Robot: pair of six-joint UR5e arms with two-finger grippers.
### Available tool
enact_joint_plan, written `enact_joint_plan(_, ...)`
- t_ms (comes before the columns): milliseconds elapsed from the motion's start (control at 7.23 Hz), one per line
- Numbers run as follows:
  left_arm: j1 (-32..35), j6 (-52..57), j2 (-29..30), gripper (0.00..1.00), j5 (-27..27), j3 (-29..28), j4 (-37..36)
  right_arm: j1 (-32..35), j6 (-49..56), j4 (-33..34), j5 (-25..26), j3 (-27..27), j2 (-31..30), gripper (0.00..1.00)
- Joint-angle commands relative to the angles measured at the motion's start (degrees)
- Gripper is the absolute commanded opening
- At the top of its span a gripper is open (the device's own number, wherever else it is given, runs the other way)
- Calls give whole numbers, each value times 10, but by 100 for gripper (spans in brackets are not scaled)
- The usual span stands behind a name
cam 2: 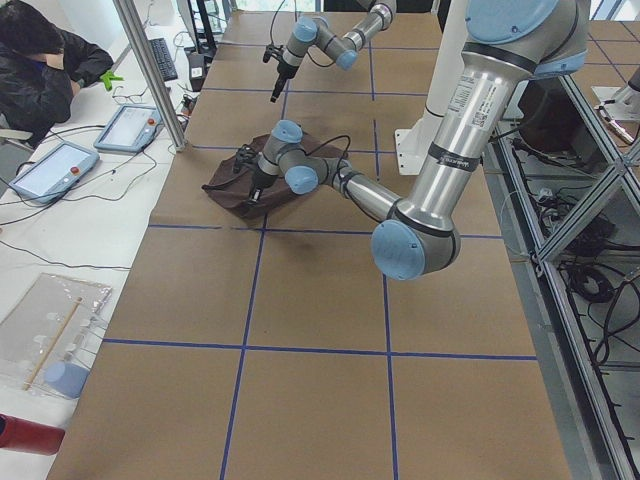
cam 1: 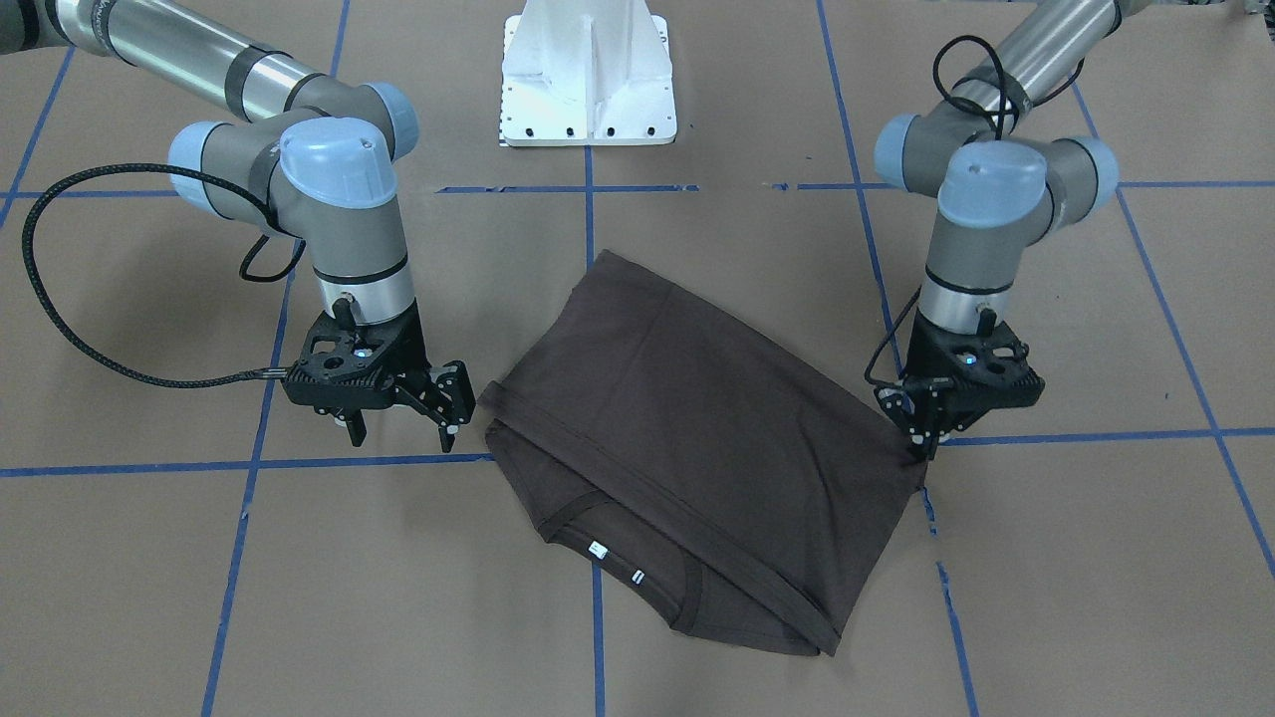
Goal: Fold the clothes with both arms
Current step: 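Drag the folded shirt edge away from the robot with the left gripper, then move the right gripper onto the shirt near the collar and press down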
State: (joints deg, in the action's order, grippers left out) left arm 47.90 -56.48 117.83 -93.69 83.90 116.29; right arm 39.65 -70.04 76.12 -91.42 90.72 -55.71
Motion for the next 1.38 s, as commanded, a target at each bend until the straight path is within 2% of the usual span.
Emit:
enact_joint_plan(0, 38, 15, 130, 0, 1, -217, 91, 0, -1, 0, -1, 2, 0, 100)
enact_joint_plan(138, 48, 39, 161, 0, 2, -286, 137, 0, -1, 0, 0, 3, -1, 100)
enact_joint_plan(276, 56, 56, 159, 63, -1, -284, 141, -1, -3, 0, 0, 4, -1, 100)
enact_joint_plan(415, 58, 92, 138, 100, -3, -238, 141, -7, -5, 0, 0, 2, 5, 100)
enact_joint_plan(553, 58, 95, 102, 100, -42, -178, 136, -12, -25, 0, 0, -3, 9, 100)
enact_joint_plan(691, 58, 95, 94, 100, -117, -158, 139, -16, -78, 2, 0, -18, 35, 94)
enact_joint_plan(829, 56, 95, 77, 100, -122, -124, 139, -28, -129, 1, 3, -58, 78, 71)
enact_joint_plan(968, 55, 95, 57, 100, -123, -96, 136, -45, -153, -3, 24, -95, 120, 64)
enact_joint_plan(1244, 55, 95, 50, 100, -123, -93, 140, -73, -175, -99, 39, -162, 132, 57)
